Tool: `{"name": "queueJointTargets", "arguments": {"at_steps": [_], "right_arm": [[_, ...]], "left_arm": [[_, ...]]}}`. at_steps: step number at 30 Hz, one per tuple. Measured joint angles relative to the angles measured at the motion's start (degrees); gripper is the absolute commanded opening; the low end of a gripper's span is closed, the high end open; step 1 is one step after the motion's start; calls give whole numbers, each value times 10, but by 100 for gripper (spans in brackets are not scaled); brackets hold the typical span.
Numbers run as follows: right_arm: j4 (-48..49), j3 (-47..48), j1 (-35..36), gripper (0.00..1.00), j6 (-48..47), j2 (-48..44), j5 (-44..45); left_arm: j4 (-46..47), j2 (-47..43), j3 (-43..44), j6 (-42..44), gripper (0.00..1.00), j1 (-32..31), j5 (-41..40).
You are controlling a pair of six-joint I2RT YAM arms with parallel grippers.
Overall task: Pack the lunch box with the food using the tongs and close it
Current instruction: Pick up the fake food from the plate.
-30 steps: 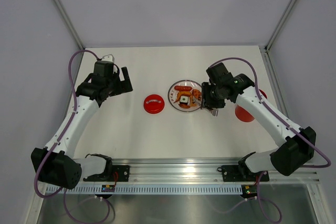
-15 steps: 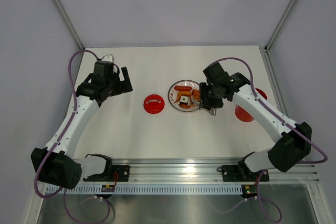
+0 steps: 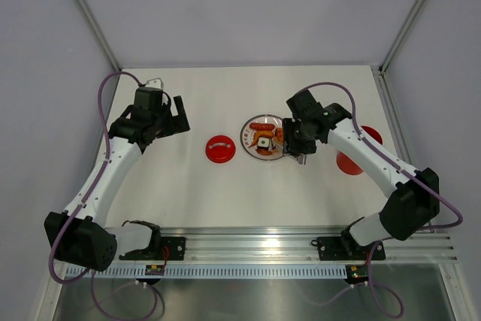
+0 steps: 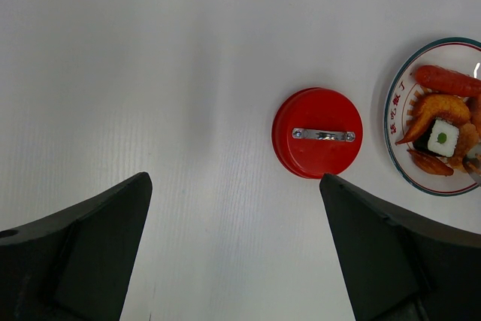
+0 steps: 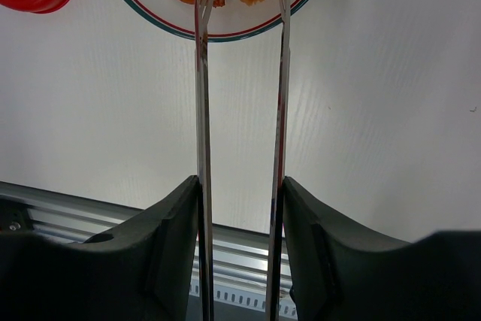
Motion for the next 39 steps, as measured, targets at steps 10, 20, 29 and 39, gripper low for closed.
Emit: {"name": "queueJointTargets", "arguments": {"at_steps": [10,20,29,39], "right_arm": [[13,0,0,53,0,13,2],[13,-2,1,52,2,14,20],[13,-12,5,58,4,18,19],[13,-13,17,54,4,23,19]], "left_arm": [[0,0,0,0,99,0,0],[0,0,0,0,99,0,0],[0,0,0,0,99,-1,0],[0,0,0,0,99,-1,0]]}}
